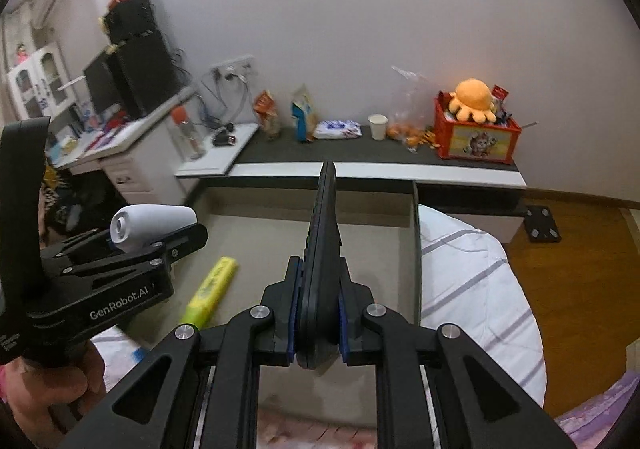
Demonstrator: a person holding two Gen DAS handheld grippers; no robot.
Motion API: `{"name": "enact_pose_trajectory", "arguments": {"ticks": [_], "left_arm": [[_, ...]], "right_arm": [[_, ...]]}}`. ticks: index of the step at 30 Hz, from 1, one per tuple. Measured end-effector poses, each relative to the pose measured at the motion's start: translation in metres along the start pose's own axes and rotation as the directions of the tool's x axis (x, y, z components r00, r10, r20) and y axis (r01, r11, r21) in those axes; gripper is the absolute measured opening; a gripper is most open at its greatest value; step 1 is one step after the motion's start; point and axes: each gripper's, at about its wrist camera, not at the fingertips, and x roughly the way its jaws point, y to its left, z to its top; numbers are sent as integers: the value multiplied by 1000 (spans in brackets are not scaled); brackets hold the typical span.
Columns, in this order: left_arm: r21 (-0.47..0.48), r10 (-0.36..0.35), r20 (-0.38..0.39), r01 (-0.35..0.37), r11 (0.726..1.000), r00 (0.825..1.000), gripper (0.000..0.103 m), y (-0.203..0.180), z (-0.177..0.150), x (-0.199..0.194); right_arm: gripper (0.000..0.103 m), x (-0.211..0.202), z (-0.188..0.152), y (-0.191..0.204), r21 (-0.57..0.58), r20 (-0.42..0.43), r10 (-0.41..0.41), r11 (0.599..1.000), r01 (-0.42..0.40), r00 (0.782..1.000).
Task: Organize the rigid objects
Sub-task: 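Carry the remote and white device into the pink box and release both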
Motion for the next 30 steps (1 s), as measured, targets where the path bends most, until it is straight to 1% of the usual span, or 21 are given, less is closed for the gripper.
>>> {"name": "enact_pose_trajectory", "arguments": {"ticks": [4, 7, 13, 14, 15, 16, 17, 18, 19, 20, 21, 23, 25, 30], "left_arm": [[-4, 2, -44, -2, 1000, 999, 56, 0, -5, 23], [-2, 8, -64, -8, 1000, 998, 56, 1, -4, 31], [13, 45, -108, -44, 999, 993, 57, 0, -7, 40], [14, 49, -114, -48, 999, 992, 59, 0, -8, 40], [17, 49, -110, -47, 999, 993, 67, 0, -9, 39], [21, 52, -105, -50, 999, 993, 72, 0, -9, 37], [25, 66, -91, -64, 998, 994, 86, -1, -10, 32], [25, 74, -77, -72, 997, 994, 95, -1, -10, 27], [24, 83, -65, -82, 996, 994, 96, 0, -9, 23], [21, 88, -49, -87, 996, 995, 98, 2, -9, 17], [12, 81, -32, -81, 997, 996, 99, 4, -9, 9], [-4, 72, -10, -72, 997, 997, 100, 8, -10, -3], [-23, 63, 25, -63, 998, 998, 100, 12, -11, -21], [-38, 63, 82, -60, 997, 995, 102, 18, -21, -62]], "right_arm": [[14, 24, 1, -7, 8, -46, -15, 1000, 15, 999], [14, 35, 0, -9, 8, -75, -20, 1000, 20, 997], [15, 44, 1, -9, -3, -102, -47, 999, 47, 994], [15, 44, 0, -8, -8, -101, -51, 999, 50, 994], [16, 44, 1, -8, -8, -101, -54, 999, 54, 993], [20, 43, 2, -9, -6, -95, -58, 998, 58, 994], [38, 41, 3, -8, -1, -87, -61, 998, 61, 994], [63, 38, 3, -8, 5, -75, -66, 998, 67, 995], [73, 32, 3, -8, 10, -53, -73, 997, 74, 996], [80, 29, 4, -8, 14, -36, -81, 997, 82, 996], [80, 22, 5, -7, 17, -17, -85, 996, 86, 996], [80, 12, 7, -5, 19, -1, -77, 997, 77, 997], [80, 3, 7, -1, 10, 18, -88, 996, 88, 996], [81, -30, 3, 11, 2, 71, -88, 996, 88, 994]]}}
